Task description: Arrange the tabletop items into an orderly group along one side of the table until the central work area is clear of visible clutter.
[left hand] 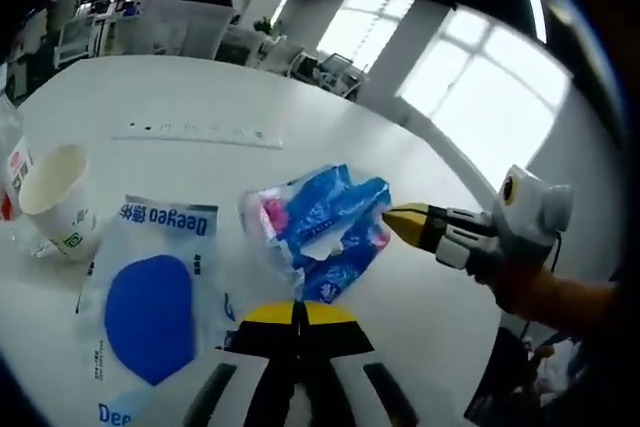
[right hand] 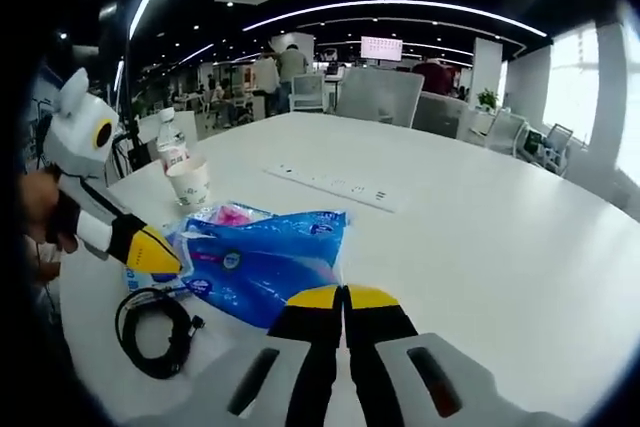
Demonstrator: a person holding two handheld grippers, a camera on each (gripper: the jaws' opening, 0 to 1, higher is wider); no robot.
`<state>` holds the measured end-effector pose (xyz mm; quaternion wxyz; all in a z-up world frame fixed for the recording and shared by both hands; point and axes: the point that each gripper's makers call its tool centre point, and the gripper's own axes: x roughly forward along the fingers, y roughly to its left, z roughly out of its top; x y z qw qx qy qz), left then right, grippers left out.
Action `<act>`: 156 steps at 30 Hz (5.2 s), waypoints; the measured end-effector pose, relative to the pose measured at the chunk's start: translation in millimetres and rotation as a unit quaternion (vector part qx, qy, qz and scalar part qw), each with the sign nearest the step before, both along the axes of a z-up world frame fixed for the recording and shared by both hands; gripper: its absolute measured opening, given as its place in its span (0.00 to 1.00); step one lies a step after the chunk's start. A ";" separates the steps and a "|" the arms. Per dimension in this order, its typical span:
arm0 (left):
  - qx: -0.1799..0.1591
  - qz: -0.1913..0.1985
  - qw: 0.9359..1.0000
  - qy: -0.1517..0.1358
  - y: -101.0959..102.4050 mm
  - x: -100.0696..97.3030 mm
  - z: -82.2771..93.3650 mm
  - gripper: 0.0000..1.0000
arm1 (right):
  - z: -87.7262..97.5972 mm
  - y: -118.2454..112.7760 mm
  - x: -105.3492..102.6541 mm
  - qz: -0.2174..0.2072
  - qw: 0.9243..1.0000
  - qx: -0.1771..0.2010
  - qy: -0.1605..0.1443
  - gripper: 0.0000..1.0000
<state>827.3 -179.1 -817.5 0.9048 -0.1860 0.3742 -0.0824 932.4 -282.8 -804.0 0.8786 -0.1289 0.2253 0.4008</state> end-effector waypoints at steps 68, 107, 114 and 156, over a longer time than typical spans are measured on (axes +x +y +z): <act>-0.008 -0.082 0.996 0.033 -83.6 89.1 -26.1 0.00 | -37.0 -104.6 56.6 -0.079 0.994 -0.080 0.002 0.00; 0.035 -0.101 0.994 0.016 -83.1 85.6 -37.4 0.22 | -38.9 -105.3 43.0 -0.055 0.995 -0.081 0.012 0.19; 0.057 -0.089 0.994 -0.009 -69.4 76.9 -22.7 0.39 | -19.4 -89.8 31.0 -0.036 0.998 -0.049 0.001 0.30; 0.089 0.152 0.984 -0.029 41.2 -97.4 29.1 0.75 | 60.6 38.7 -54.8 0.196 0.978 0.067 -0.018 0.71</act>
